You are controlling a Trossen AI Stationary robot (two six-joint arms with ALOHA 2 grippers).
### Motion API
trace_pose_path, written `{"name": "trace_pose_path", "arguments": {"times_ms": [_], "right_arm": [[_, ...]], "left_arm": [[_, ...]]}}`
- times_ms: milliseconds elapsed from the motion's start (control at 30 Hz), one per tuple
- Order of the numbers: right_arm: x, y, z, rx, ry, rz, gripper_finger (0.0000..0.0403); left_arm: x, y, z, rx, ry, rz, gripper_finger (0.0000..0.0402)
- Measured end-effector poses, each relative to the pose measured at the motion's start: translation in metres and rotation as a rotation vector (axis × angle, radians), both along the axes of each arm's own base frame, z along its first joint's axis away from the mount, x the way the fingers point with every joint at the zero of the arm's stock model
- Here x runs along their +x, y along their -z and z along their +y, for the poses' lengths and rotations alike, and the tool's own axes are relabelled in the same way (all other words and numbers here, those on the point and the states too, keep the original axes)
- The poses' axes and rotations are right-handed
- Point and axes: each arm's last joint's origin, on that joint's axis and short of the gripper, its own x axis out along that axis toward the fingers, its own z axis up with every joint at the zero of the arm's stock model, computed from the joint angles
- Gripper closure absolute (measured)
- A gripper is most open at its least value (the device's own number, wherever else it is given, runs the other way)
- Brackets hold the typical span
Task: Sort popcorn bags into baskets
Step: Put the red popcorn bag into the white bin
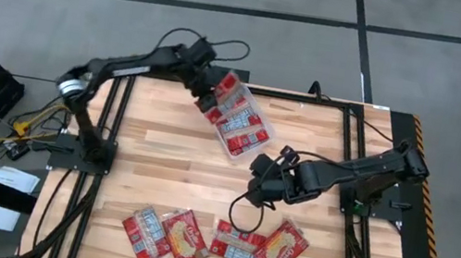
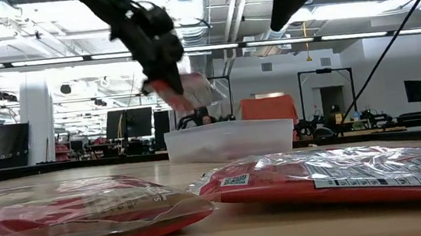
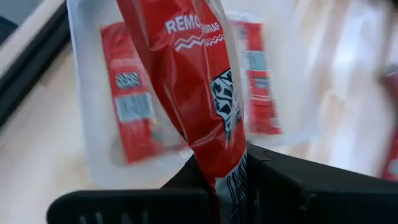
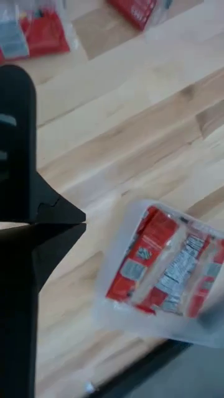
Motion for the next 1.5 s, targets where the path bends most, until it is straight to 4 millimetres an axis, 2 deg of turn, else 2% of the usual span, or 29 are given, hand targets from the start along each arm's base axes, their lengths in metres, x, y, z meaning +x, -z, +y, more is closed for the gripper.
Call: {"name": "trace_pose_path", "arguments": {"times_ms": [167, 367, 567, 700, 967, 1167, 1400, 1500], "right_arm": [[-0.005, 0.001, 0.0, 0.018, 0.056, 0.011, 0.0384], [-0.006, 0.003, 0.0, 0.035, 0.103, 0.001, 0.0366], [-0.006, 0.003, 0.0, 0.034, 0.103, 0.001, 0.0382], [-0.007, 0.003, 0.0, 0.026, 0.097, 0.012, 0.039], [-0.008, 0.003, -0.001, 0.019, 0.101, 0.022, 0.0366], [-0.008, 0.003, -0.001, 0.019, 0.101, 0.023, 0.0374], [-0.008, 0.003, -0.001, 0.022, 0.101, 0.024, 0.0388], [-0.009, 0.003, 0.001, 0.021, 0.096, 0.025, 0.0377]], "left_arm": [[0.021, 0.026, 0.016, 0.052, 0.103, 0.11, 0.0395], [0.033, 0.042, 0.029, 0.161, 0.131, 0.201, 0.0395], [0.036, 0.051, 0.027, 0.185, 0.185, 0.233, 0.0395], [0.038, 0.054, 0.023, 0.103, 0.214, 0.187, 0.0395], [0.043, 0.054, 0.018, 0.106, 0.217, 0.187, 0.0392], [0.042, 0.054, 0.019, 0.083, 0.172, 0.186, 0.039], [0.048, 0.075, 0.02, -0.028, 0.156, 0.2, 0.0385], [0.051, 0.08, 0.019, -0.048, 0.165, 0.19, 0.0361]]}}
